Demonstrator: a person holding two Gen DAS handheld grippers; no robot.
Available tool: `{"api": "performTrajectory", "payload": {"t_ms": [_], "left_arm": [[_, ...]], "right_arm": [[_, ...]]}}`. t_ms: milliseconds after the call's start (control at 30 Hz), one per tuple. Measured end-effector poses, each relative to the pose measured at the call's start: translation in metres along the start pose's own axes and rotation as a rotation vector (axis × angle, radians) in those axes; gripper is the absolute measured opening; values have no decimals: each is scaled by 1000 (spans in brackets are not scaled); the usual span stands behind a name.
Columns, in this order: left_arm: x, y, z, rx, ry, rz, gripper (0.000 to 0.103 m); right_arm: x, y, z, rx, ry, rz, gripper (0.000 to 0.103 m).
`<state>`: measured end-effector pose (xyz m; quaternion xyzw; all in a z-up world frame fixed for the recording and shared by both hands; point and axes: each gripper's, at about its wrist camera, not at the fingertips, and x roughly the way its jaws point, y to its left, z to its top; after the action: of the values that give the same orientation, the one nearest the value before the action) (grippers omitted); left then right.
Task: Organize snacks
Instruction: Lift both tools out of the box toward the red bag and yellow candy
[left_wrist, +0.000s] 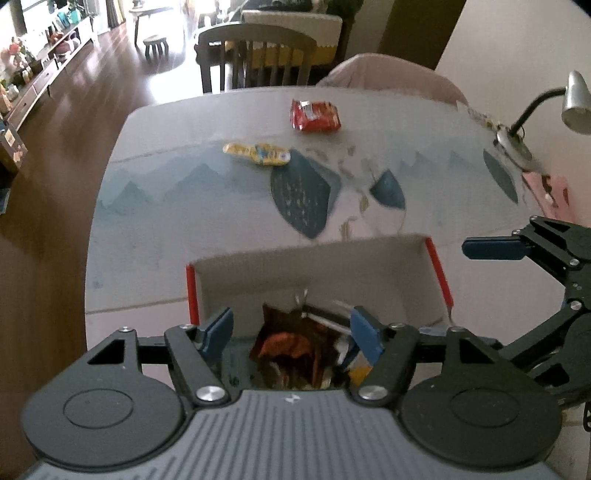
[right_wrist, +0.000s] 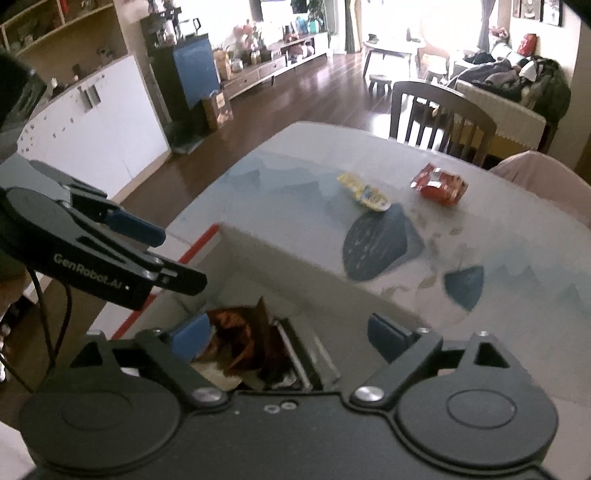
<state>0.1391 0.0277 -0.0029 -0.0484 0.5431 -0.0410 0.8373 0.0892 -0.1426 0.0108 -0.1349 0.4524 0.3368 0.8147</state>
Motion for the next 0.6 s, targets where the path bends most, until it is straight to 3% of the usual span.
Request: {"api": "performTrajectory", "payload": {"t_ms": [133,333,600], "left_arm": [[0,-1,17,-1,-32,25,73],[14,3,43,-63,-43,23,77],[48,24,97,-216,-33,50,80]], "right_arm": [[-6,-15,13,-2,-41,4,100],[1,-38,31,-14,-62,9,102],[20,-86,65,-42,-50,-9,103]]}}
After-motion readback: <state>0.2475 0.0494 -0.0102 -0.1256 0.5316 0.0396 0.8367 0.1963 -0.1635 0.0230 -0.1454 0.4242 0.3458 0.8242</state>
